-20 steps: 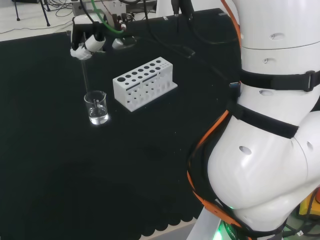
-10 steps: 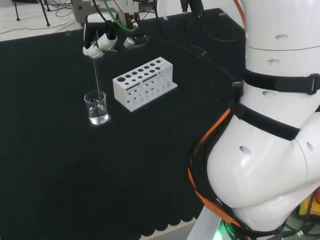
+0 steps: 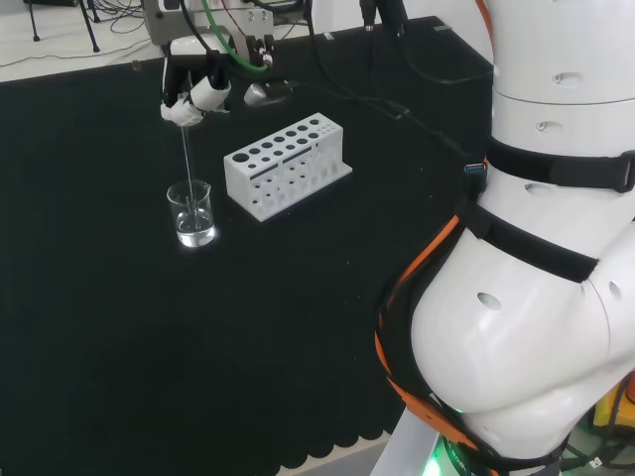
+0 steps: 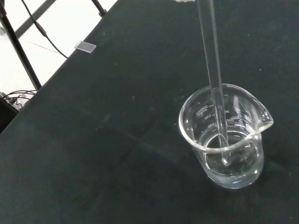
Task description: Stir in the beaker to the left of the white test tube rack with the glass rod.
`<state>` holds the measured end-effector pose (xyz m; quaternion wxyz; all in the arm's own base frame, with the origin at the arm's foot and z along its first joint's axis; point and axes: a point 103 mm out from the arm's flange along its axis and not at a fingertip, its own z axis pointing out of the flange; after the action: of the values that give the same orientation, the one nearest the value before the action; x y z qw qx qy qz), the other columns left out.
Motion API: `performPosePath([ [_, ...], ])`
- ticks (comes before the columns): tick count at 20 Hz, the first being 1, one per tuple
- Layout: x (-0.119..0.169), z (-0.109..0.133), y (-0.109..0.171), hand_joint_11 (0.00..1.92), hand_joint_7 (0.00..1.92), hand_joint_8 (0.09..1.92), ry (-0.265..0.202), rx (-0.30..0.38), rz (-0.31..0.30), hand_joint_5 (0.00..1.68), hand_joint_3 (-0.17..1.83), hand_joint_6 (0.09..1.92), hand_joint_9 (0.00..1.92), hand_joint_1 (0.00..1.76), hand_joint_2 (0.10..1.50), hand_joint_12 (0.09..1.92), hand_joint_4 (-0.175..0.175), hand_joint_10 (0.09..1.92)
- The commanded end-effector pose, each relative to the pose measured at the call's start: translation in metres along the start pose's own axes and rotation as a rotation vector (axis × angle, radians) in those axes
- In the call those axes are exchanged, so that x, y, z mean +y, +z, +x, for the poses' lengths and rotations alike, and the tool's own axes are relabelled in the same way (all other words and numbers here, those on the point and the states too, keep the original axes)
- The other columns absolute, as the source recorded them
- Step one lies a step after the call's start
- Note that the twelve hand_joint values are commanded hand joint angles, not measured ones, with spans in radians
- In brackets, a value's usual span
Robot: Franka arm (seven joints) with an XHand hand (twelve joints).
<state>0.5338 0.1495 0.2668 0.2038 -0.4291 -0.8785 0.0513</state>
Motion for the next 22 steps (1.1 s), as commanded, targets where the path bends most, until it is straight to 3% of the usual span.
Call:
performPosePath([
  [1, 0.003, 0.003, 0.001, 1.58, 1.02, 1.27, -0.001, -0.007, -0.006, 1.36, -0.17, 0.09, 1.6, 1.3, 1.14, 0.96, -0.175, 1.05],
  [12, 0.011, 0.001, -0.004, 1.58, 1.02, 1.27, 0.013, 0.022, 0.016, 1.36, -0.17, 0.09, 1.6, 1.3, 1.14, 0.96, -0.175, 1.05],
  [15, 0.017, -0.017, -0.012, 1.58, 1.02, 1.27, 0.009, 0.045, 0.018, 1.36, -0.17, 0.09, 1.6, 1.3, 1.14, 0.96, -0.175, 1.05],
  [18, 0.013, -0.031, -0.015, 1.58, 1.02, 1.27, 0.031, 0.017, -0.009, 1.36, -0.17, 0.09, 1.6, 1.3, 1.14, 0.96, -0.175, 1.05],
  [22, -0.005, -0.032, -0.015, 1.58, 1.02, 1.27, 0.048, -0.008, -0.035, 1.37, -0.17, 0.09, 1.6, 1.3, 1.14, 0.96, -0.175, 1.05],
])
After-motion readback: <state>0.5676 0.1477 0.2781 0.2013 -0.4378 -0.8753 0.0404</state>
